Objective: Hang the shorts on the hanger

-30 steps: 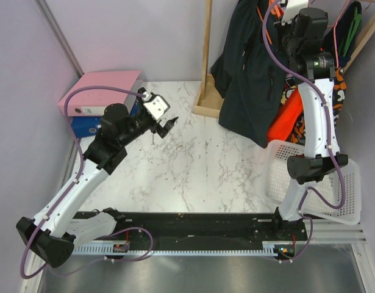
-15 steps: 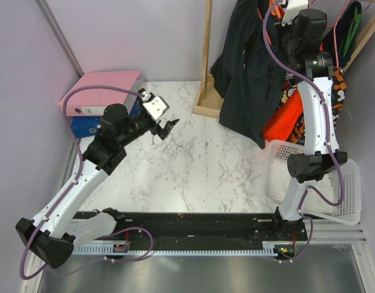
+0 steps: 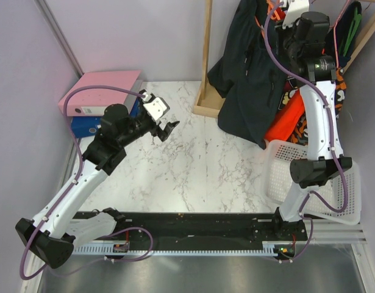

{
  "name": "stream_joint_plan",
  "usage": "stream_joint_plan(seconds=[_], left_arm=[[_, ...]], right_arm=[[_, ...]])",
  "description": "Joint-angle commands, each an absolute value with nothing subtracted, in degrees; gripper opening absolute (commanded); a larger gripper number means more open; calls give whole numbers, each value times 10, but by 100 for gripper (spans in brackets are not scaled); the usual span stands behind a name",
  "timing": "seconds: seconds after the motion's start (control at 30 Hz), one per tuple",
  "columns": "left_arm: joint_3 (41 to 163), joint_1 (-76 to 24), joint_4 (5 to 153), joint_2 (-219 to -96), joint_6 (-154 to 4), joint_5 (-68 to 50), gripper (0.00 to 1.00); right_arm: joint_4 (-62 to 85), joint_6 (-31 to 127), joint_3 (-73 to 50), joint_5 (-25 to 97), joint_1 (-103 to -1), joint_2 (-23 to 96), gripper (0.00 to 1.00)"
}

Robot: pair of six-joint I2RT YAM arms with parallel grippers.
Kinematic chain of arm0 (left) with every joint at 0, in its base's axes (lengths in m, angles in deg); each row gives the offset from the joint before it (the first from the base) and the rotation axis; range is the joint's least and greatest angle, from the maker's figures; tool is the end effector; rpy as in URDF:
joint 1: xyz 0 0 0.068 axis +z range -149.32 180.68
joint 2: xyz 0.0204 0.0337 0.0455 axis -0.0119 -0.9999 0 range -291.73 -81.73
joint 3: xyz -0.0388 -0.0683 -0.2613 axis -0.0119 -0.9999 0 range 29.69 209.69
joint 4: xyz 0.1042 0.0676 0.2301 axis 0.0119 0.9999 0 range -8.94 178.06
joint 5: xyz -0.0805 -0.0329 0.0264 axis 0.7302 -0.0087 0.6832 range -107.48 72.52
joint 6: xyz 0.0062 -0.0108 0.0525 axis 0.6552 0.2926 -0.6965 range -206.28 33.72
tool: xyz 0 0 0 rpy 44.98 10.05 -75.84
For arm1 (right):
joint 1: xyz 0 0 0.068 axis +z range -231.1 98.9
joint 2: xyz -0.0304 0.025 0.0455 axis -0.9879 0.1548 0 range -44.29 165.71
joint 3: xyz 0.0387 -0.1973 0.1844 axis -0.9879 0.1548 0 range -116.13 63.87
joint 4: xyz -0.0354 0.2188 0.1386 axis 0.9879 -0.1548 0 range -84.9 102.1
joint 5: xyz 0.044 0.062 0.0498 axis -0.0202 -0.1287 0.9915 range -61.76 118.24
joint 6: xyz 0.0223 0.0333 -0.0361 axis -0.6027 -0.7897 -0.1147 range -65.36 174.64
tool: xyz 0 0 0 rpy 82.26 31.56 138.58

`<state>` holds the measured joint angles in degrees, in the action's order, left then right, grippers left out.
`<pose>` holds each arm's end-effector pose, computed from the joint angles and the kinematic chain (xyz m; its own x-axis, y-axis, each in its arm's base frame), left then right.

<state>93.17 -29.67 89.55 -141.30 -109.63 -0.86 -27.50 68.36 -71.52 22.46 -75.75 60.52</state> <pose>0.1972 -0.1271 0.4091 0.2261 0.3078 -0.9242 0.6977 0.6109 0.3742 0.3746 0.0315 0.5278 -0.1531 -0.2512 -0.9558 -0.0309 0.9679 -0.2494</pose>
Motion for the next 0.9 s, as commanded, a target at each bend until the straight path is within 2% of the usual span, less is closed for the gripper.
stream_joint_plan(seconds=[0.0, 0.13, 0.2, 0.23, 0.33, 0.57, 0.7, 0.87], left_arm=[[948, -296, 909, -1406, -1072, -3, 99], [945, -296, 910, -1403, -1073, -5, 99], [945, -295, 912, -1403, -1072, -7, 99], [947, -296, 914, -1404, -1071, -7, 99], [949, -295, 920, -1405, -1061, -8, 99], [951, -295, 935, -1397, -1044, -17, 99], [968, -282, 986, -1398, -1002, -27, 99], [1027, -240, 1103, -1426, -922, 16, 99]], right_arm=[[-257, 682, -720, 234, -761, 577, 36], [-257, 678, -721, 243, -761, 567, 69], [-254, 675, -721, 253, -761, 560, 77], [-253, 672, -721, 257, -761, 550, 86], [-246, 657, -722, 272, -761, 529, 98], [-177, 626, -687, 317, -759, 458, 98], [-180, 606, -686, 398, -760, 429, 98], [-223, 609, -565, 569, -756, 354, 98]])
